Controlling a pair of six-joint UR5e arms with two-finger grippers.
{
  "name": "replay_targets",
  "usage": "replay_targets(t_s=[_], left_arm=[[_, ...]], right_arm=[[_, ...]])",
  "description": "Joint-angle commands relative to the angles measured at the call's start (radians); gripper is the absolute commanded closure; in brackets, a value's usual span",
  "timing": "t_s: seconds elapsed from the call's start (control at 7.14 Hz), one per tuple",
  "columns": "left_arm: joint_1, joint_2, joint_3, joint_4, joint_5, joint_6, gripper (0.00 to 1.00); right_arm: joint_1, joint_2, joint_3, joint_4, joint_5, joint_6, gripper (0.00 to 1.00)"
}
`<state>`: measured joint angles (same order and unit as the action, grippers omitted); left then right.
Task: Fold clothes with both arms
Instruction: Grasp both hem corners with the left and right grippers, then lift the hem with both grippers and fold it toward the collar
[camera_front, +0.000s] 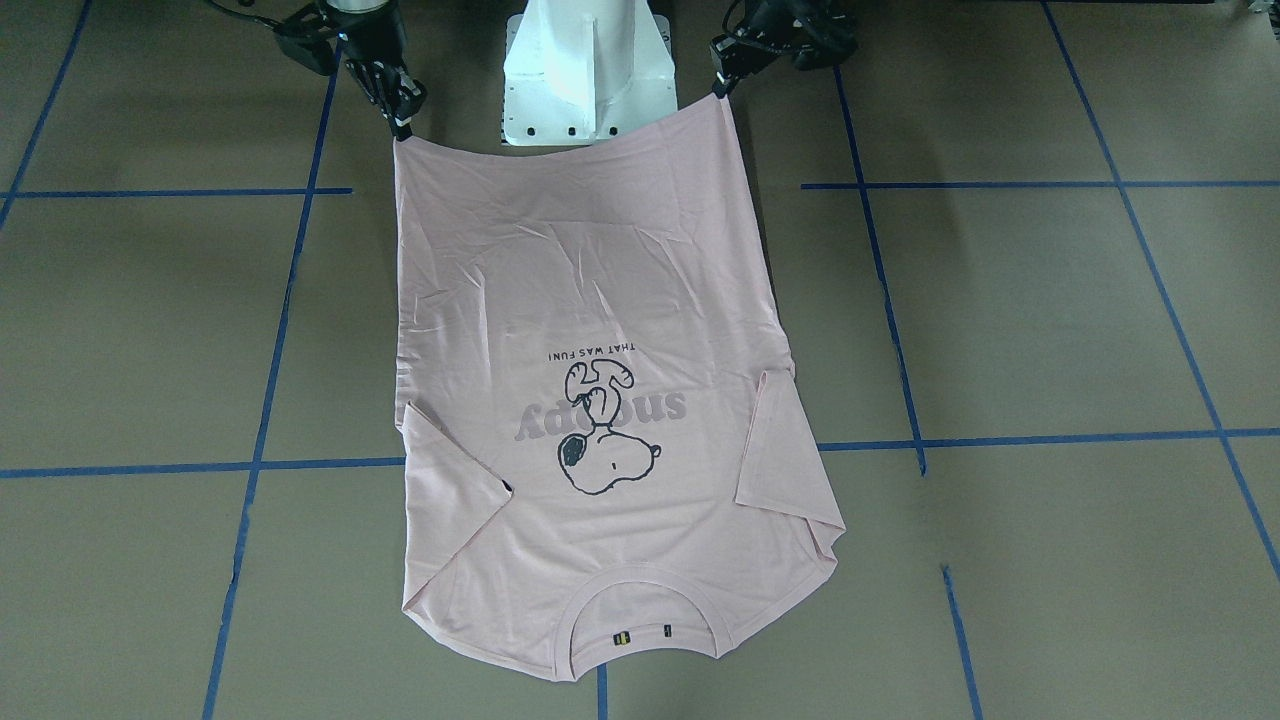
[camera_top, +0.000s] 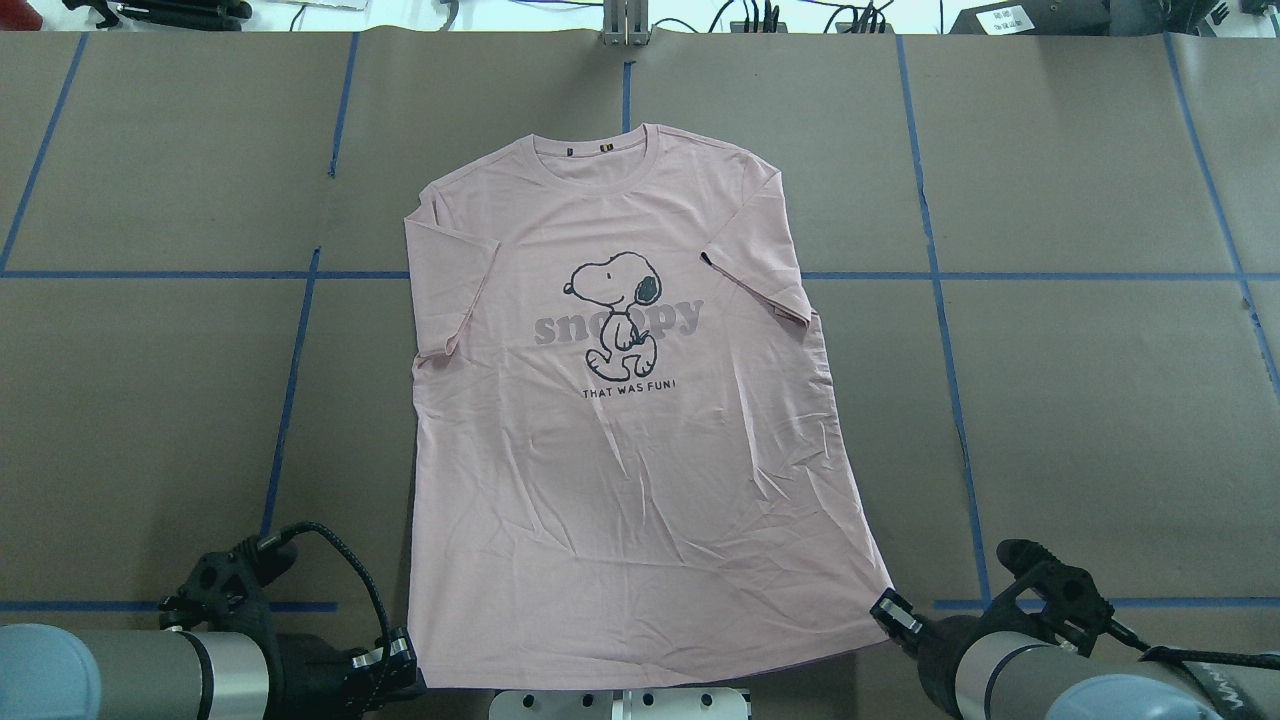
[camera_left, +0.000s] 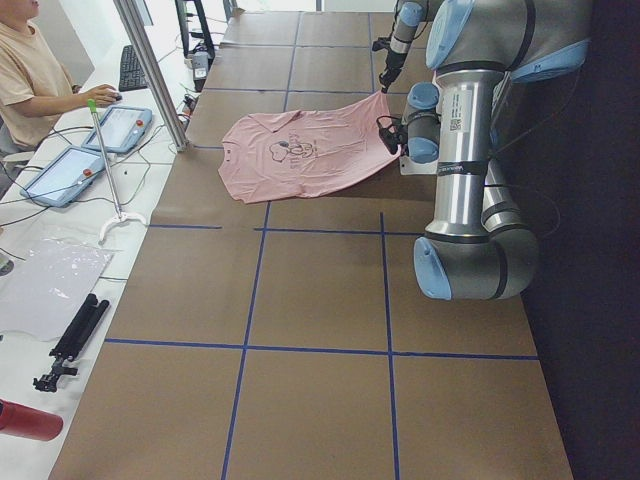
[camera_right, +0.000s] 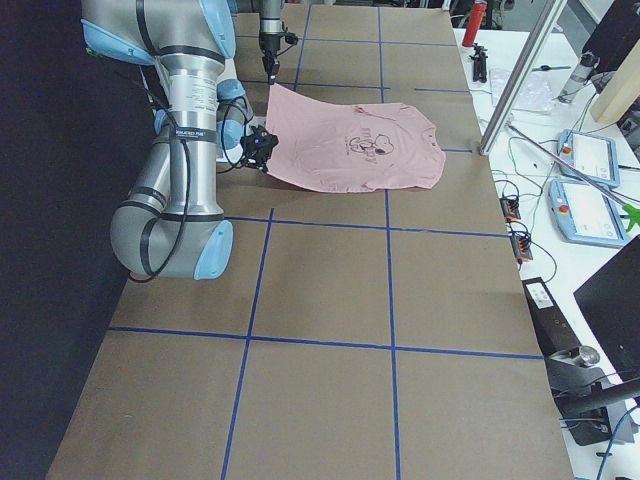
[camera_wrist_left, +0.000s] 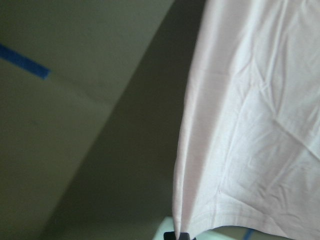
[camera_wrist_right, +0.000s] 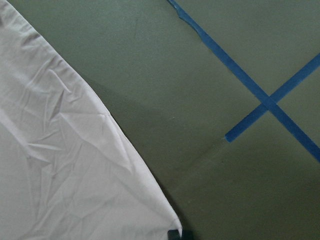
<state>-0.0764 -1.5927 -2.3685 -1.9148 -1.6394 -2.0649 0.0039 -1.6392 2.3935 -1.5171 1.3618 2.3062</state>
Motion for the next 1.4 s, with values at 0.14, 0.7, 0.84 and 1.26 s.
replay_targets(t_s=[0.14,0.7,0.84,1.26], left_arm=[[-0.16,-0.074,0.015,0.095,-0.003,0.096,1.0],[-0.5,-0.326,0.408,0.088,-0.003,0.38,1.0],[-0.558,-0.352,0.46,0.085,-0.003,0.446,1.0],[-0.634,-0.401,0.542,0.077,-0.002,0.54,1.0]], right_arm=[[0.198,0.146,-0.063,-0.001,0.0,-0.201,1.0],[0.644,0.53,-0.519,0.006,0.247,-0.596,1.0],[0.703,0.595,-0.625,0.008,0.247,-0.638,1.0],[0.769,0.819,-0.927,0.041,0.246,-0.659,1.0]])
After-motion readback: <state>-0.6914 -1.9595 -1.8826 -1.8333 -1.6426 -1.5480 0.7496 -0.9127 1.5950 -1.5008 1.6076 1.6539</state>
